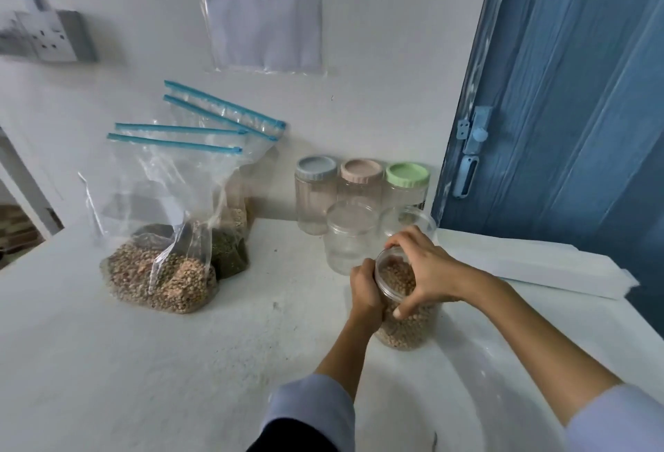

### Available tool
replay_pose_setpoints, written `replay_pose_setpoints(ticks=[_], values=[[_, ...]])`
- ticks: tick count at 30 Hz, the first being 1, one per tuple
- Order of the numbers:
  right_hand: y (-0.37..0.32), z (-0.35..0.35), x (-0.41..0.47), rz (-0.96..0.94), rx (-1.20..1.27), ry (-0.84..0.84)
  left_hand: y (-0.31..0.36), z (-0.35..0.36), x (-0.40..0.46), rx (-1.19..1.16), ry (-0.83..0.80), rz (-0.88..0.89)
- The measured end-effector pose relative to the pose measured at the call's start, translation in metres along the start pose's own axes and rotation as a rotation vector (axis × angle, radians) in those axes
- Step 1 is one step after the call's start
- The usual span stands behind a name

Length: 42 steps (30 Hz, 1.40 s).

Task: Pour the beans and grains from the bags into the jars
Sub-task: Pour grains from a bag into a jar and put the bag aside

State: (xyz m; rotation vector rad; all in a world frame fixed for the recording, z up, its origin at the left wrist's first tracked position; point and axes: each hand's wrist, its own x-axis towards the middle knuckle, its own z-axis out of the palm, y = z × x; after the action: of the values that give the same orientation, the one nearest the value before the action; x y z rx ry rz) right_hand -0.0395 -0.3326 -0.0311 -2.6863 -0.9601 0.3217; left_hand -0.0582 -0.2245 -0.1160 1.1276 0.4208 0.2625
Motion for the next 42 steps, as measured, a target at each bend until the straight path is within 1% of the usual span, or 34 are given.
replay_pose_setpoints(ticks=[2, 8, 11, 13, 17, 19, 20, 22, 26, 29, 32, 34, 36, 38, 40, 41, 42], values=[[0.012, -0.003, -0.001, -0.014, -0.003, 0.003, -0.008, 0.010, 0.001, -0.048, 0.016, -0.028], [0.033, -0.014, -0.001, -0.061, -0.070, 0.026, -0.019, 0.034, 0.004, -0.039, -0.023, -0.051], [0.037, -0.017, -0.004, -0.067, -0.102, 0.004, -0.028, 0.040, 0.004, -0.030, 0.013, -0.037], [0.038, -0.015, -0.004, -0.071, -0.154, -0.029, -0.030, 0.041, 0.002, -0.013, 0.026, -0.022], [0.035, -0.017, -0.001, -0.085, -0.342, -0.128, -0.028, 0.038, 0.000, 0.081, -0.016, 0.004], [0.028, -0.027, 0.002, -0.096, -0.344, -0.182, -0.026, 0.035, -0.001, 0.148, -0.029, 0.052], [0.024, -0.031, 0.006, -0.116, -0.327, -0.176, -0.025, 0.033, -0.003, 0.184, -0.047, 0.085], [0.013, -0.037, 0.017, -0.176, -0.314, -0.103, -0.021, 0.030, -0.006, 0.205, -0.066, 0.141], [-0.006, -0.029, 0.050, -0.277, -0.368, -0.013, -0.001, 0.008, -0.012, 0.231, 0.033, 0.141], [-0.015, -0.012, 0.070, -0.222, -0.390, 0.029, 0.011, -0.024, -0.013, 0.271, 0.143, 0.148], [-0.032, 0.006, 0.078, -0.118, -0.379, -0.013, 0.024, -0.059, -0.012, 0.322, 0.238, 0.167], [-0.050, 0.013, 0.078, -0.112, -0.347, 0.012, 0.033, -0.081, -0.008, 0.383, 0.214, 0.141], [-0.071, 0.017, 0.076, -0.157, -0.289, 0.071, 0.040, -0.102, -0.001, 0.460, 0.158, 0.103], [-0.092, 0.017, 0.076, -0.204, -0.163, 0.123, 0.049, -0.116, 0.002, 0.542, 0.112, 0.105], [-0.114, 0.016, 0.079, -0.190, -0.007, 0.140, 0.053, -0.128, 0.003, 0.552, 0.060, 0.118], [-0.124, 0.017, 0.082, -0.169, 0.008, 0.152, 0.054, -0.134, 0.003, 0.547, 0.028, 0.127], [-0.133, 0.019, 0.086, -0.129, -0.041, 0.156, 0.054, -0.138, 0.004, 0.534, 0.004, 0.140]])
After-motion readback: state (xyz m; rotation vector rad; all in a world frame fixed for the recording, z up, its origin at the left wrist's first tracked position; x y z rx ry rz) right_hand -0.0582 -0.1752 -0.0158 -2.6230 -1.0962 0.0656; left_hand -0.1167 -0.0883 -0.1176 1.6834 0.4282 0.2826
